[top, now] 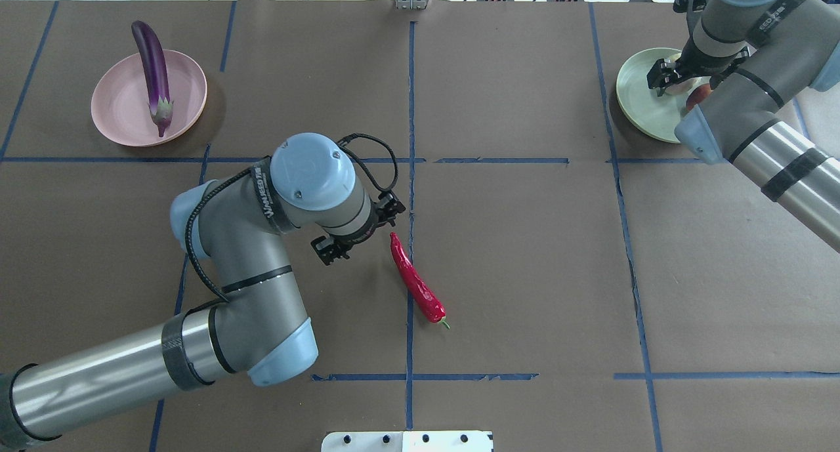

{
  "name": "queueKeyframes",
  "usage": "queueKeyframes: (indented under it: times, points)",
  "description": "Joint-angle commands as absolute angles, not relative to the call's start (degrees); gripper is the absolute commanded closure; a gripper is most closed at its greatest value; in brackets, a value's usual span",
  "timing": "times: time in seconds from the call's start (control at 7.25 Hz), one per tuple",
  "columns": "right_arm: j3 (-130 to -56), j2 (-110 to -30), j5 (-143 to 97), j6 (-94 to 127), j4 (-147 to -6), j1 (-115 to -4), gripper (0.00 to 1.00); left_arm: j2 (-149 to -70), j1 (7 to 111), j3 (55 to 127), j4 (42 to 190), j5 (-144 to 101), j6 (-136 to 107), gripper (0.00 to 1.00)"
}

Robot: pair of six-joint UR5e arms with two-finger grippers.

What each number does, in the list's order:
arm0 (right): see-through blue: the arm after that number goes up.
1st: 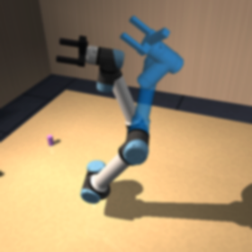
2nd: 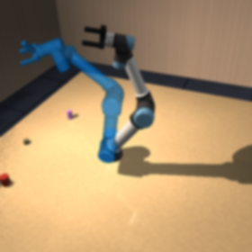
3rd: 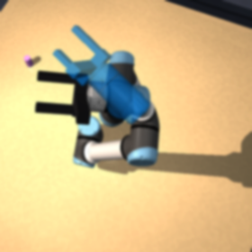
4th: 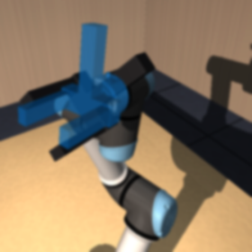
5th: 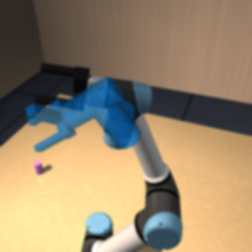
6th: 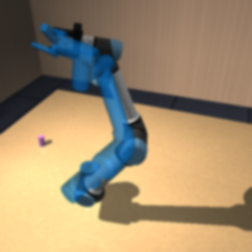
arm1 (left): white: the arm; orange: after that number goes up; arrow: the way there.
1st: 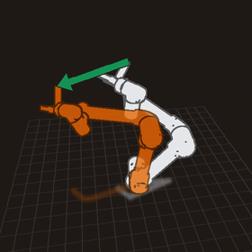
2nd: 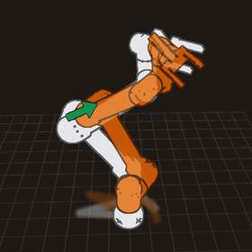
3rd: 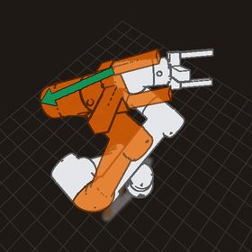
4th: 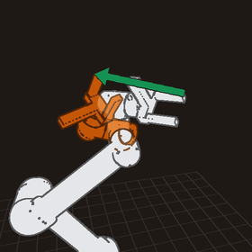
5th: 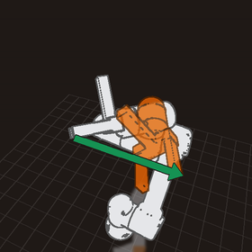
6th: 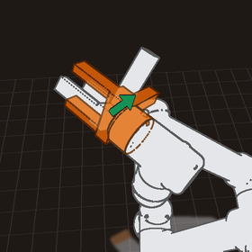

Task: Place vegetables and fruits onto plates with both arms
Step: 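Carry pomegranate to green plate with right gripper while left gripper reaches the chili, then release pomegranate beside guava while left gripper carries red chili to pink plate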

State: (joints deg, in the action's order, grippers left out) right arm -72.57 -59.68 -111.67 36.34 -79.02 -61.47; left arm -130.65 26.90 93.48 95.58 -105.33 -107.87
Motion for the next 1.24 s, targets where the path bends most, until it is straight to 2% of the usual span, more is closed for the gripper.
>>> queueKeyframes:
  times: [0.0, 0.14, 0.28, 0.41, 0.69, 0.83, 0.97, 1.1]
  points:
    - [-73.6, -59.8, -119.0, 36.2, -77.8, -64.6, 0.00, -133.3, 22.4, 90.5, 95.6, -102.1, -109.3, 0.03]
    - [-74.3, -59.9, -121.2, 36.0, -77.7, -65.1, 0.00, -138.4, 22.5, 84.5, 95.6, -102.0, -109.2, 0.06]
    - [-75.7, -60.9, -121.2, 36.0, -77.8, -65.1, 0.00, -139.5, 22.4, 81.9, 95.7, -102.0, -108.9, 0.10]
    - [-76.0, -61.2, -121.3, 36.0, -77.8, -65.1, 0.00, -139.2, 22.3, 81.9, 95.6, -102.0, -109.2, 0.21]
    - [-76.0, -61.3, -121.3, 36.0, -77.8, -65.1, 0.00, -139.3, 22.3, 82.0, 95.5, -102.0, -109.3, 0.84]
    - [-76.1, -61.3, -121.3, 36.0, -77.8, -65.1, 0.00, -139.1, 22.3, 82.2, 95.5, -102.0, -109.3, 0.95]
    - [-76.0, -61.4, -121.3, 36.0, -77.8, -65.1, 0.00, -139.1, 22.5, 82.3, 95.4, -102.0, -109.2, 1.00]
    - [-76.0, -61.5, -121.3, 36.1, -77.8, -65.0, 0.00, -139.2, 25.5, 82.8, 94.9, -101.8, -109.2, 1.00]
